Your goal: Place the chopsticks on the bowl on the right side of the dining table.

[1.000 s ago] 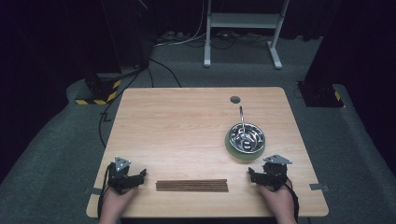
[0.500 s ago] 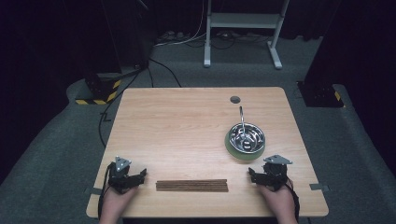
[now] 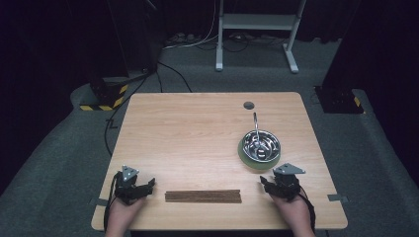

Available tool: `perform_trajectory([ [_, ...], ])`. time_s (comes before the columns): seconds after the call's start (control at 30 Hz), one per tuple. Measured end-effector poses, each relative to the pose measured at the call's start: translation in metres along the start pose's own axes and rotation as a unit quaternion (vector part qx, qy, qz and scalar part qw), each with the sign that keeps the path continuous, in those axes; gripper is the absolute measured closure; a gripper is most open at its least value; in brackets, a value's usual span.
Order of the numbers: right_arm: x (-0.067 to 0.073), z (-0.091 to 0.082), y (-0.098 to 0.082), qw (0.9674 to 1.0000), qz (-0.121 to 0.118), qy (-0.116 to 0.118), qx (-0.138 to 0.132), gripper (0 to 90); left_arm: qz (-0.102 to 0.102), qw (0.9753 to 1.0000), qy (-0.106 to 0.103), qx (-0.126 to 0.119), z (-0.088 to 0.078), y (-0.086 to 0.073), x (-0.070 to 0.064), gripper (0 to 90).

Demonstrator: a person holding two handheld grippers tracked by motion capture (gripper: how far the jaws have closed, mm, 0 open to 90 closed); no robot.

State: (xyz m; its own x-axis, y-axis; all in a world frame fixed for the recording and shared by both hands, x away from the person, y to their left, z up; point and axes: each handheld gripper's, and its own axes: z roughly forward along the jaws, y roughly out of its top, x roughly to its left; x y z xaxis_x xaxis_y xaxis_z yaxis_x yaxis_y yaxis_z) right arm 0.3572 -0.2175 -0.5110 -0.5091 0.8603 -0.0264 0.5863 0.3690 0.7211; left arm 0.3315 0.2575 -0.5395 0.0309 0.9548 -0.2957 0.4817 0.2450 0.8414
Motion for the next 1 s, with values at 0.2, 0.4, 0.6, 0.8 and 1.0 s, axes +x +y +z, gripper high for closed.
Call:
perform_trajectory([
  [0.2, 0.023, 0.002, 0.021, 0.9983, -0.027, 0.052, -0.001, 41.3, 0.001, 1.0000, 0.000, 0.001, 0.000, 0.000, 0.000, 16.8],
  [0.4, 0.039, 0.000, 0.037, 0.9959, -0.040, 0.081, -0.005, 45.7, 0.001, 1.0000, 0.000, 0.001, 0.000, 0.000, 0.000, 16.7],
  [0.6, 0.064, 0.008, 0.049, 0.9918, -0.073, 0.105, 0.005, 47.9, 0.001, 1.0000, 0.000, 0.001, 0.000, 0.000, 0.000, 16.7],
  [0.8, 0.093, 0.018, 0.054, 0.9856, -0.111, 0.127, 0.016, 59.4, 0.001, 1.0000, 0.000, 0.001, 0.000, 0.000, 0.000, 16.8],
  [1.0, 0.119, 0.030, 0.060, 0.9777, -0.136, 0.156, 0.036, 63.0, 0.001, 1.0000, 0.000, 0.001, 0.000, 0.000, 0.000, 16.8],
])
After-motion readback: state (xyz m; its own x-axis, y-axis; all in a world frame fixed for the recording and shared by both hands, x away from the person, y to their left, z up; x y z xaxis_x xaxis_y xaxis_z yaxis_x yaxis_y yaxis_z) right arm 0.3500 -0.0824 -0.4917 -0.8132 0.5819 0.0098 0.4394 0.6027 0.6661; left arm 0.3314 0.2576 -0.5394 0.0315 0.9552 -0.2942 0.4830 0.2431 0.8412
